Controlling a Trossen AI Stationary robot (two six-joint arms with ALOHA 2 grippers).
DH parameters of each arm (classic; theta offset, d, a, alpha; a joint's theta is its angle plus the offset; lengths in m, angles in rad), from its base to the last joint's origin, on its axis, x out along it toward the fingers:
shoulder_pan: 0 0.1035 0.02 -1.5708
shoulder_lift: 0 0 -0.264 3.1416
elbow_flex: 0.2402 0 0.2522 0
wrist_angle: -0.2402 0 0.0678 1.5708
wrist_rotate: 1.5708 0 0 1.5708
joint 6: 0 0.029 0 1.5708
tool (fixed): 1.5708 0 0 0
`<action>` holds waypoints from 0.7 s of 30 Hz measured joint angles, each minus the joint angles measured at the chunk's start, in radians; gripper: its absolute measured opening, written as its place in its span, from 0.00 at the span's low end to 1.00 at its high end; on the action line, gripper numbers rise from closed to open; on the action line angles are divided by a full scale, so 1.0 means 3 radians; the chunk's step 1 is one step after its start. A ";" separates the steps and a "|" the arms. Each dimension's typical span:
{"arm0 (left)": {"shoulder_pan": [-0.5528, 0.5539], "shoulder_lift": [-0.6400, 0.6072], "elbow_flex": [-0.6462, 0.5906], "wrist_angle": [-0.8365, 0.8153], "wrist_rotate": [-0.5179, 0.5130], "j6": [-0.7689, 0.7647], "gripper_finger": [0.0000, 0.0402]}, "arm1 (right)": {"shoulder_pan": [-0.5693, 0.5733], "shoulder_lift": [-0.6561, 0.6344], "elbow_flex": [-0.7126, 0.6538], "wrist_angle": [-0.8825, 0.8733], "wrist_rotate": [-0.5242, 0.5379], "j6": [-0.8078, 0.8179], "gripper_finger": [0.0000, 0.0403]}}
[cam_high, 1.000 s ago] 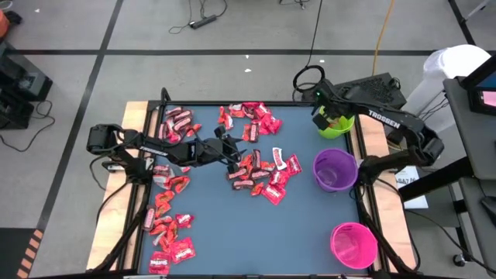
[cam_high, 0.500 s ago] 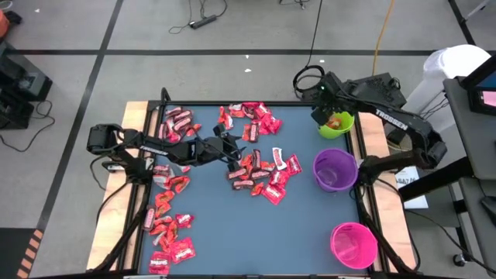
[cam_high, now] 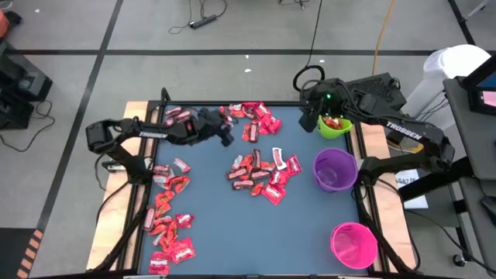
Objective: Organize candy in baskets
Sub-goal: Put the orange chocolate bar into the green bucket
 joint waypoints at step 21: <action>0.0920 0.0626 0.0163 0.0021 0.0774 -0.0324 0.49 | 0.0113 0.0001 0.0000 0.0027 0.0006 -0.0015 0.49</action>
